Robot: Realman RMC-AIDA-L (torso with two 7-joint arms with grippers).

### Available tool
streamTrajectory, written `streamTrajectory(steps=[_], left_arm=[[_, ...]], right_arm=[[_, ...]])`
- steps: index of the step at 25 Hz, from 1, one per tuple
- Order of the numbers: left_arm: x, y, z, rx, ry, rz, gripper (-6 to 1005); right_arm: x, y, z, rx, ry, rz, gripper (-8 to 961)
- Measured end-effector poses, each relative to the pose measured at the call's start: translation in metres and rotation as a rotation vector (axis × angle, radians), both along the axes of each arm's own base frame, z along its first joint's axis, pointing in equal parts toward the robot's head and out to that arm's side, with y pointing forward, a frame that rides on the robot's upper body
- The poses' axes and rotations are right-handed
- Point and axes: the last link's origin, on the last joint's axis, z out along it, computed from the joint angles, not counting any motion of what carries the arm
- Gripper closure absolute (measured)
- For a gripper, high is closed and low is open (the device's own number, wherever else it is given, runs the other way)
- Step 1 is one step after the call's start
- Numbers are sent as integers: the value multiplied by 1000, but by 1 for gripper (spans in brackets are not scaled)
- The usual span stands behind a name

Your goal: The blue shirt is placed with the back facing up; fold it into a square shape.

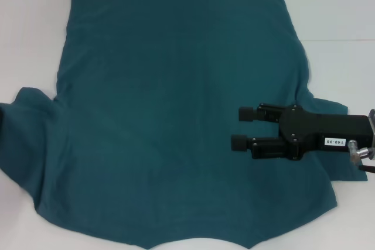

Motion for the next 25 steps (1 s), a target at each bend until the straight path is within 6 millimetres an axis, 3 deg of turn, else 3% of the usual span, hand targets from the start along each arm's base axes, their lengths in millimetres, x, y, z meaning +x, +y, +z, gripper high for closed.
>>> streamTrajectory(steps=[16, 25], left_arm=[[6, 8, 5, 1, 21, -24, 999], [36, -3, 4, -93, -140, -160, 998]], right_arm=[[0, -1, -2, -6, 5, -5, 38], [0, -2, -3, -12, 3, -3, 39]])
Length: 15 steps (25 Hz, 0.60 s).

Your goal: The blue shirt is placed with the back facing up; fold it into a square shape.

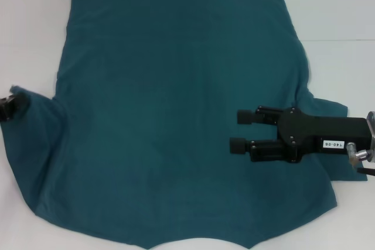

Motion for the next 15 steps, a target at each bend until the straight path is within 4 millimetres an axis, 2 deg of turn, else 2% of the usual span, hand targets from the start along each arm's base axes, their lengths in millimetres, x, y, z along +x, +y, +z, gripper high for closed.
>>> streamTrajectory(steps=[7, 12, 15], left_arm=[[22, -2, -5, -80, -105, -66, 999], [34, 1, -23, -124, -152, -90, 972], [44, 4, -43, -149, -215, -100, 951]], right_arm=[[2, -2, -1, -2, -2, -5, 38], [4, -4, -1, -3, 0, -6, 38], [4, -5, -2, -8, 4, -6, 39]])
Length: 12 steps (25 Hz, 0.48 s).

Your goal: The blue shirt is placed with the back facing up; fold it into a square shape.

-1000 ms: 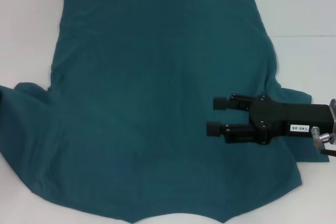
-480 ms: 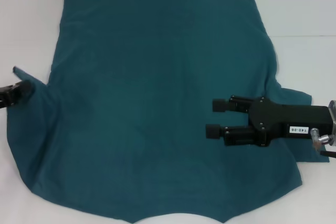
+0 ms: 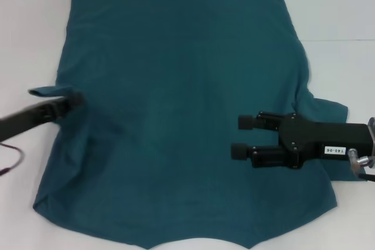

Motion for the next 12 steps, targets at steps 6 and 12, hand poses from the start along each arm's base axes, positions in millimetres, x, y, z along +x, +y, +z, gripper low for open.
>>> streamTrajectory(steps=[6, 12], left_arm=[[13, 2, -30, -25, -84, -3, 910], [15, 2, -35, -9, -113, -8, 838]], right_arm=[[0, -1, -1, -3, 1, 1, 39], [1, -2, -1, -5, 4, -2, 39]])
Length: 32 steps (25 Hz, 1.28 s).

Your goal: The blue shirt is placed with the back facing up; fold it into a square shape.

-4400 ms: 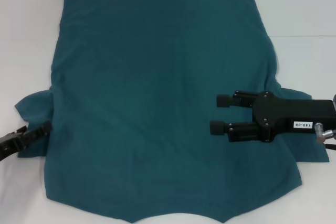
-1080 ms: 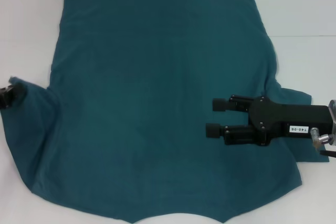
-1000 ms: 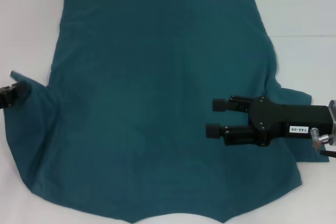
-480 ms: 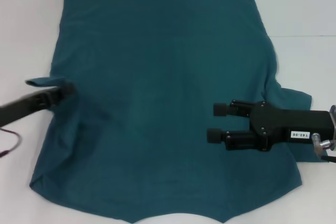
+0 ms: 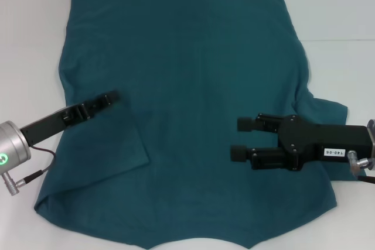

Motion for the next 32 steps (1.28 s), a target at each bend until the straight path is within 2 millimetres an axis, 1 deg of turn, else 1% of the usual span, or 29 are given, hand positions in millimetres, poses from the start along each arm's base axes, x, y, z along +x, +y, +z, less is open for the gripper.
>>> streamTrajectory(steps=[9, 13, 16, 19, 20, 22, 28, 32], left_arm=[[-6, -1, 6, 44, 27, -5, 488], [-2, -7, 9, 92, 46, -93, 317], [4, -15, 7, 104, 81, -204, 180], [9, -21, 3, 104, 116, -289, 108], [9, -21, 3, 104, 116, -289, 108], [18, -30, -6, 83, 182, -444, 109], [27, -42, -18, -13, 278, -631, 111], [29, -46, -25, -73, 309, -689, 112]], right_arm=[[0, 0, 1, 0, 6, -8, 38], [2, -1, 3, 7, 22, -22, 38], [5, -2, 8, 33, 55, -47, 37], [10, -2, 13, 69, 94, -91, 36], [12, -3, 15, 78, 108, -115, 36], [16, -2, 17, 84, 123, -165, 35], [31, 5, 20, 70, 132, -370, 36], [45, 8, 25, 56, 138, -506, 39]])
